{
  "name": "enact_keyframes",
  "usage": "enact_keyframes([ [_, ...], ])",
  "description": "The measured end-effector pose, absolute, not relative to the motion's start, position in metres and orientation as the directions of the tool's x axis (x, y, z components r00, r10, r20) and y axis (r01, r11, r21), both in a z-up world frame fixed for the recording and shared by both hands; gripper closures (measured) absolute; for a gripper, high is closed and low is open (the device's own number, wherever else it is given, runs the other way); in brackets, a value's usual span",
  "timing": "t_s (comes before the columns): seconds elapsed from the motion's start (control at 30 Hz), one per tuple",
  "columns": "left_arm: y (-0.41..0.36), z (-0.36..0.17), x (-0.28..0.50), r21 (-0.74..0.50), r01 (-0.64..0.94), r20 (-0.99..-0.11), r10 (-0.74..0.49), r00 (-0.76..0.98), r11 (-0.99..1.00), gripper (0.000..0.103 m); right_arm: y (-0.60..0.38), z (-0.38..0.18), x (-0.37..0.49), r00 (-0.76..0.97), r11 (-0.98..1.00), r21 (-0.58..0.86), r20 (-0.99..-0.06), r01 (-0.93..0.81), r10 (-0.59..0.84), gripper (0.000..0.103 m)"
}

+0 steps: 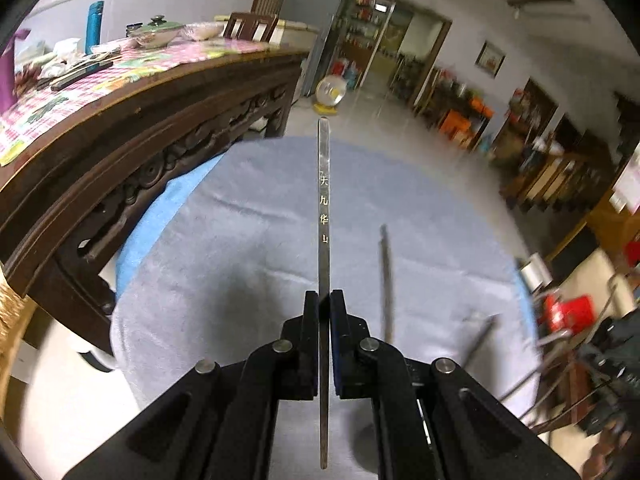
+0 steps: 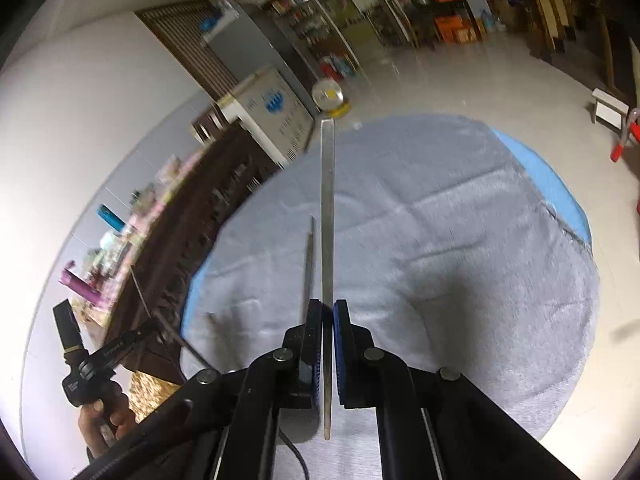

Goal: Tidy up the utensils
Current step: 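Carry both held chopsticks to the black holder and insert them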

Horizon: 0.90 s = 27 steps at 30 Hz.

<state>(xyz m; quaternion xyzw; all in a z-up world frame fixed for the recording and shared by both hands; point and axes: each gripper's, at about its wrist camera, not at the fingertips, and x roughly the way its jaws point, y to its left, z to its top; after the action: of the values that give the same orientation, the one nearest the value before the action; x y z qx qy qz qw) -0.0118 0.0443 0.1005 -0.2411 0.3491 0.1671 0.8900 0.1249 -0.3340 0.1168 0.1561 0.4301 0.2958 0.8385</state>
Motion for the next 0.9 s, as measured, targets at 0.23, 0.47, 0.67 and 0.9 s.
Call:
enact_keyframes([
  [0.23,0.021,0.133,-0.031,-0.405,-0.375,-0.566,0.093,0.819,0.834,0.098,-0.325,0.152,0.088,0.531,0.733,0.516,-0.509,-0.443,0.678,0.097],
  [0.47,-0.009,0.129,-0.027,-0.379,-0.326,-0.503,0.103,0.858,0.866,0.098,-0.284,0.157,0.061,0.538,0.718,0.458,-0.475,-0.524,0.696,0.096],
  [0.67,-0.028,0.107,-0.019,-0.335,-0.305,-0.496,0.108,0.861,0.892,0.098,-0.257,0.140,0.047,0.553,0.739,0.385,-0.494,-0.552,0.671,0.096],
  [0.9,-0.036,0.084,-0.017,-0.287,-0.312,-0.526,0.123,0.841,0.906,0.098,-0.244,0.116,0.038,0.548,0.757,0.327,-0.536,-0.567,0.642,0.096],
])
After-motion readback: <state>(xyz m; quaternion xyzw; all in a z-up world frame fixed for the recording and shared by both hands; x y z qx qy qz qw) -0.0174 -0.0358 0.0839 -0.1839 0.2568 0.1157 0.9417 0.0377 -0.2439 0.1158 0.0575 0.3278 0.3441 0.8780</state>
